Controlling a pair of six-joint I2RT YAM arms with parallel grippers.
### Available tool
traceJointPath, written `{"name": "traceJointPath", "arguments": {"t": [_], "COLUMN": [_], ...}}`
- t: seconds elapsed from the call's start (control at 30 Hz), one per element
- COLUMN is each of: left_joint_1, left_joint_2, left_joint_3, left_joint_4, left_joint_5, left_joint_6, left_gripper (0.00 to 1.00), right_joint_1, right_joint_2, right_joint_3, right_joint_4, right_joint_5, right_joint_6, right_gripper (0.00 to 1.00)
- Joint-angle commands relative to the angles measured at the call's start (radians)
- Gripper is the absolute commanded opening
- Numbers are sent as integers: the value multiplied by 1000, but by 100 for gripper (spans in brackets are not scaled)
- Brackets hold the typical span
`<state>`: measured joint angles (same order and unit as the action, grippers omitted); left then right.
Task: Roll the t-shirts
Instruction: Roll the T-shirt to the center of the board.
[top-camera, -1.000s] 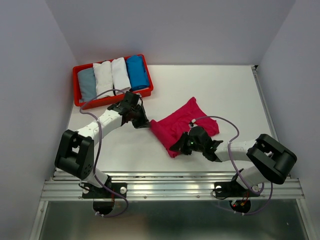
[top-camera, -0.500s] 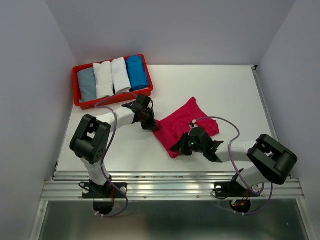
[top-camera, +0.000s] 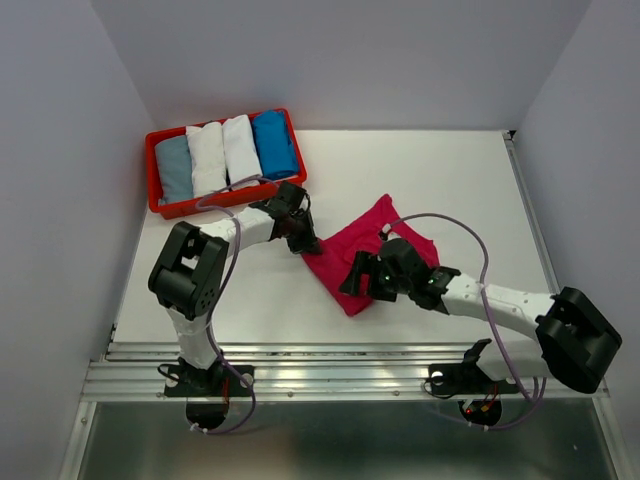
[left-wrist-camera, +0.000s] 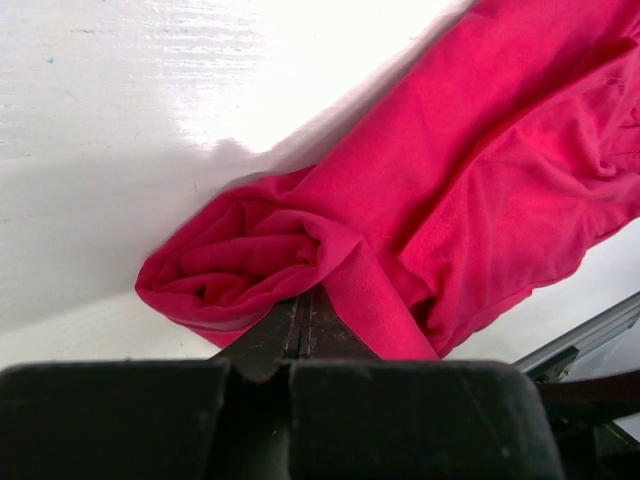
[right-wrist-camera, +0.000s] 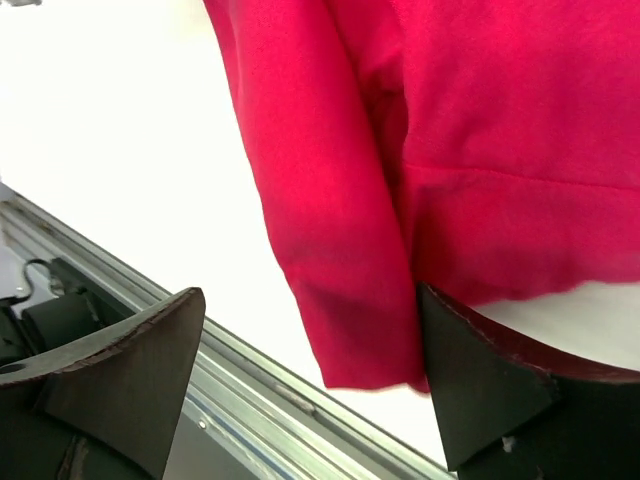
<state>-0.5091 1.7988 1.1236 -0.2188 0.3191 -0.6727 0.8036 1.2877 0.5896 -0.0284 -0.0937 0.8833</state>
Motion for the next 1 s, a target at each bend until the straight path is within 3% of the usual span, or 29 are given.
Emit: {"name": "traceJointPath", "arguments": {"t": [0.0, 0.2, 0.3, 0.37, 0.4, 0.53, 0.77, 0.97], "left_joint_1": [-6, -6, -8, -6, -8, -6, 0, -2], "left_joint_2": [14, 45, 63, 76, 77, 45, -79, -66], "left_joint_3": [47, 76, 90, 100, 108, 125, 113, 27], "left_joint_4": [9, 21, 22, 22, 16, -8, -76, -62], "left_joint_5": [14, 28, 40, 41, 40, -3, -95, -86], "left_joint_6": [24, 28, 33, 33, 35, 33, 33, 18], "left_gripper": [0, 0, 0, 0, 0, 0, 0, 0], "right_joint_1": [-7, 5, 29, 51, 83, 135, 157, 157], "right_joint_2": [-56, -102, -76, -35, -19, 80, 134, 157], "right_joint_3": [88, 176, 237, 265, 292, 361, 306, 221], "right_joint_4": [-223, -386, -418, -418, -409, -384, -360, -344], "right_joint_5": [98, 331, 390, 410, 419, 388, 356, 368], "right_joint_6": [-89, -121, -142, -159, -174, -202, -150, -107], "right_gripper": [91, 88, 77, 51, 33, 3, 1, 1]}}
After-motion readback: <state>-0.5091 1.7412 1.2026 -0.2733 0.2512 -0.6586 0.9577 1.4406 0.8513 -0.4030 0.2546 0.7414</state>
